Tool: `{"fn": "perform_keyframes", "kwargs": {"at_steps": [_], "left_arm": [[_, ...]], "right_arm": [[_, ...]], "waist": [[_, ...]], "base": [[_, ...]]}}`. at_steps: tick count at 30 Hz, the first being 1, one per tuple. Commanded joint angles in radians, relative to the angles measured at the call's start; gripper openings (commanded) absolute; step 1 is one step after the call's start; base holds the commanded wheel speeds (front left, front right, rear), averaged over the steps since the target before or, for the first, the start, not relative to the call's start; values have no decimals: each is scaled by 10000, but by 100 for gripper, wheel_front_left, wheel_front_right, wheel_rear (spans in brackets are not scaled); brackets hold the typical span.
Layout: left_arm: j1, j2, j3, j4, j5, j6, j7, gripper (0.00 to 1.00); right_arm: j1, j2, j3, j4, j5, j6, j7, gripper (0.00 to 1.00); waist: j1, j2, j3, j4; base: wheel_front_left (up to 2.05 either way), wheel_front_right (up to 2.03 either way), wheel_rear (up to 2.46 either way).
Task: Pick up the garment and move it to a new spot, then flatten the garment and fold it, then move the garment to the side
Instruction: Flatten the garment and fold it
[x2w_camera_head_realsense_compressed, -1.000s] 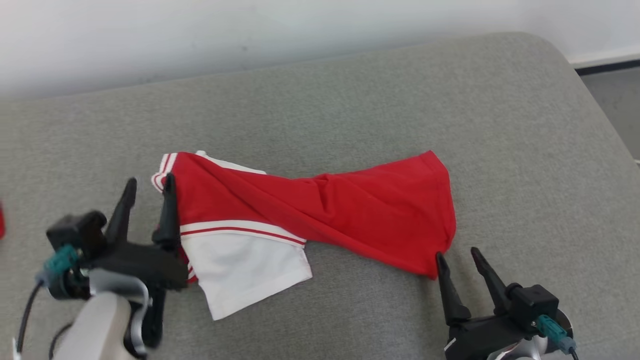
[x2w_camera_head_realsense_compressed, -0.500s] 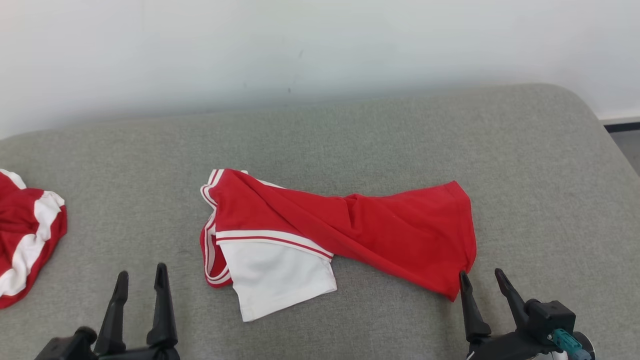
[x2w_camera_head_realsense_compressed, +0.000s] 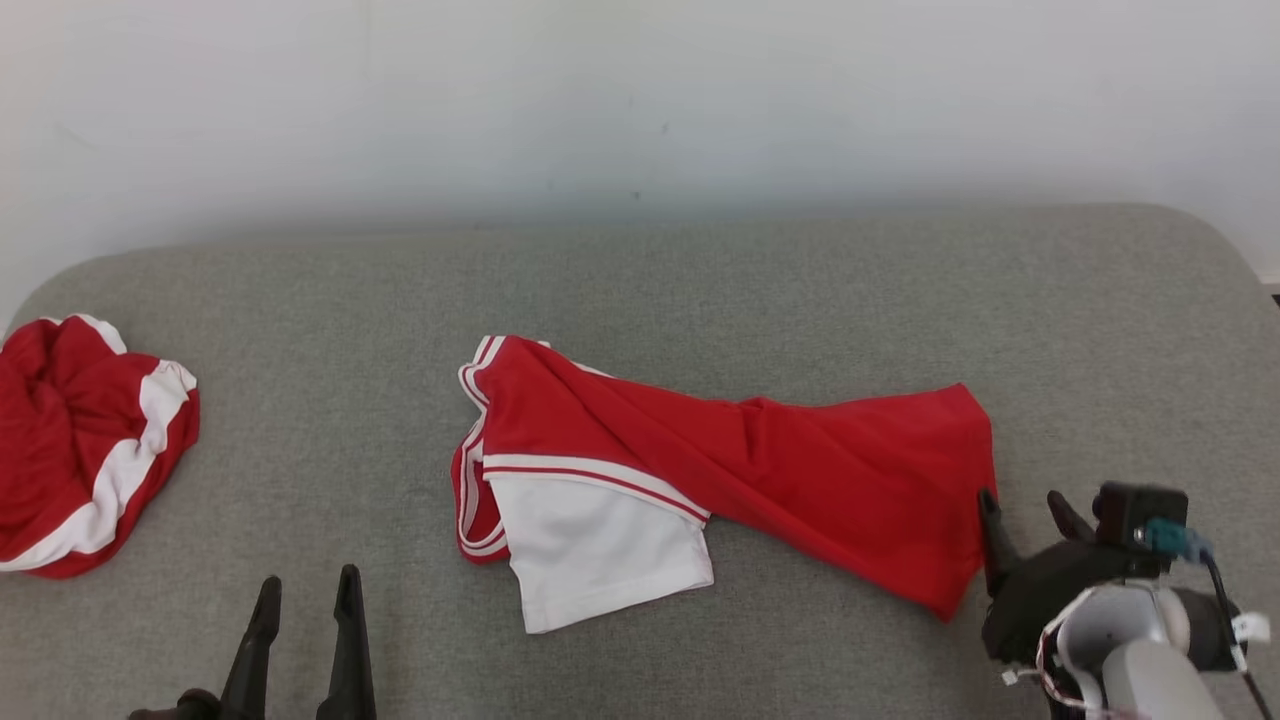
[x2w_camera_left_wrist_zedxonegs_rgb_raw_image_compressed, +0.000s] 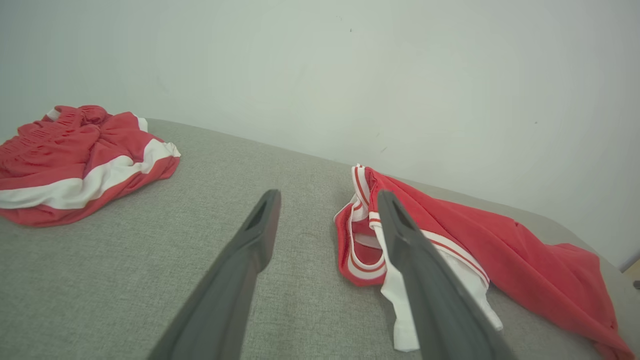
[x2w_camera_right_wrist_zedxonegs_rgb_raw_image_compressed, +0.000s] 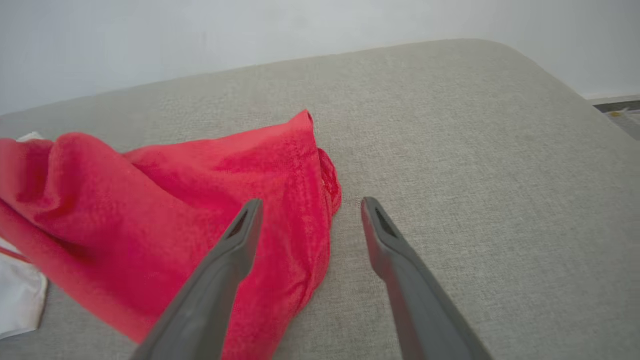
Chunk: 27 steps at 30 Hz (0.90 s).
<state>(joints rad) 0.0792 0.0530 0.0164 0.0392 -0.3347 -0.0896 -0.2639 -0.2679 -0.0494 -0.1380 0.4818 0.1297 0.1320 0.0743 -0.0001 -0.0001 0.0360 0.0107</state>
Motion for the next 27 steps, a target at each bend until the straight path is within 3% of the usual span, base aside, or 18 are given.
{"fn": "perform_keyframes", "kwargs": {"at_steps": [1,9,23,25,27], "left_arm": [[-76,-4,3,-13,145,-41,-7,100],[-368,-21,-106,-10,282,-118,-8,100],[-301,-27,-127,36,355,-168,-8,100],[-292,-28,-149,25,358,-158,-8,100],[-286,-28,-167,16,374,-157,-8,100]], "right_arm": [[-151,-85,-67,106,-177,-26,213,100],[-1398,-402,-282,1133,-569,-26,1617,100],[-1859,-544,1031,2319,236,-26,913,100],[-1878,-571,1183,2402,324,-26,779,84],[-1926,-607,1313,2498,396,-26,680,50]], "waist": [[1,1,146,103],[1,1,668,369],[1,1,793,290],[1,1,787,273],[1,1,781,263]], "base": [[0,0,0],[0,0,0],[0,0,0],[0,0,0],[0,0,0]]}}
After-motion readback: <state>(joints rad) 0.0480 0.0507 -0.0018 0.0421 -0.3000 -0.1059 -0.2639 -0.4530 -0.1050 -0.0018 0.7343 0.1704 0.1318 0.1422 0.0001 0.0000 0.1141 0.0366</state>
